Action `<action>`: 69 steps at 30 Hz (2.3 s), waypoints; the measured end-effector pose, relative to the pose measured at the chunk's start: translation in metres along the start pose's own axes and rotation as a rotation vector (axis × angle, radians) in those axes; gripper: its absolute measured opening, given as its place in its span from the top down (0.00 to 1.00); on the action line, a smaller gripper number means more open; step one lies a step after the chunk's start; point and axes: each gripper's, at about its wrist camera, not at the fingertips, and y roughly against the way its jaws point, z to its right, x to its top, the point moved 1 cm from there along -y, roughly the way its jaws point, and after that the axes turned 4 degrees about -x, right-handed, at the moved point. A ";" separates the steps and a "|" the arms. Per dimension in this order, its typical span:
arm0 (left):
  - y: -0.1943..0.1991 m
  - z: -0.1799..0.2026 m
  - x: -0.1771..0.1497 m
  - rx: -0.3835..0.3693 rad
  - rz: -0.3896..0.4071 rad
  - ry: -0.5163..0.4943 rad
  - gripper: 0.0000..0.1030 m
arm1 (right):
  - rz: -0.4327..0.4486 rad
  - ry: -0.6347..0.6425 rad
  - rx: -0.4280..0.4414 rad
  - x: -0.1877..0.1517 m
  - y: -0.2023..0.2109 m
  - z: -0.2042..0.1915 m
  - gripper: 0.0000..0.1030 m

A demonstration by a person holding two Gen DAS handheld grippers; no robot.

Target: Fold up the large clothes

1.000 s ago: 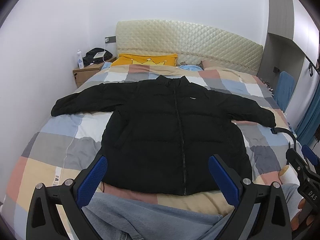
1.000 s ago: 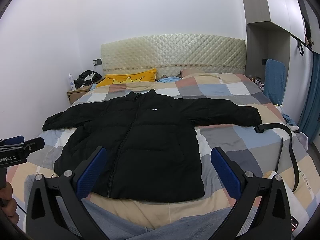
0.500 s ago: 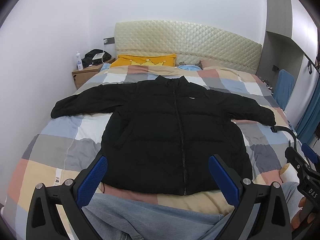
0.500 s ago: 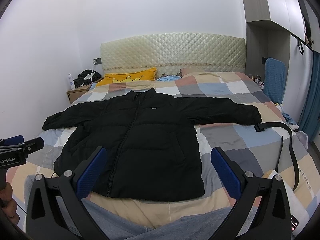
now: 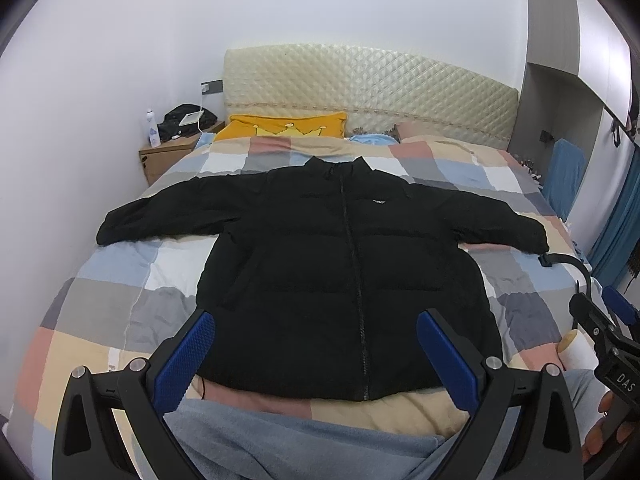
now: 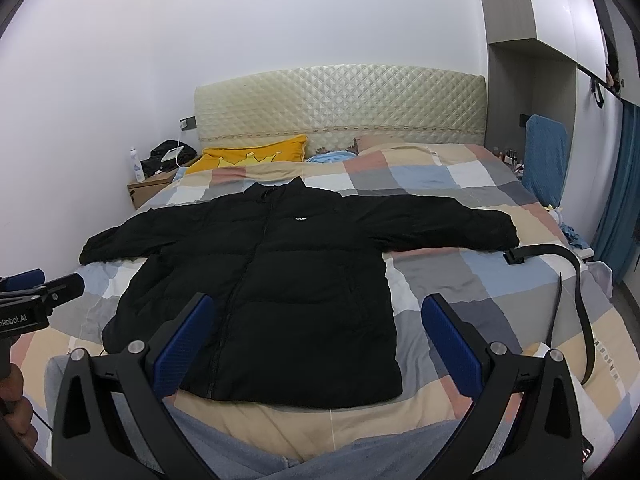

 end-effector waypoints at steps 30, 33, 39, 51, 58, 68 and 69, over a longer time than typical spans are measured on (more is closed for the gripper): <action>-0.075 0.029 0.035 -0.010 -0.001 -0.054 0.01 | 0.075 -0.073 -0.072 0.041 -0.052 0.069 0.00; -0.088 0.025 0.050 0.019 0.035 -0.052 0.01 | 0.123 -0.077 -0.114 0.054 -0.063 0.082 0.00; -0.111 0.020 0.074 0.001 0.074 -0.043 0.01 | 0.154 -0.085 -0.128 0.077 -0.092 0.100 0.00; -0.165 0.012 0.084 -0.016 0.050 -0.044 0.01 | 0.193 -0.082 -0.247 0.112 -0.160 0.154 0.00; -0.186 0.013 0.080 0.020 0.057 -0.069 0.01 | 0.169 -0.120 -0.282 0.118 -0.220 0.194 0.00; -0.216 0.013 0.070 -0.014 0.005 -0.026 0.01 | 0.011 -0.126 -0.279 0.067 -0.319 0.242 0.00; -0.218 0.012 0.069 -0.006 0.002 -0.027 0.01 | -0.001 -0.134 -0.274 0.062 -0.327 0.247 0.00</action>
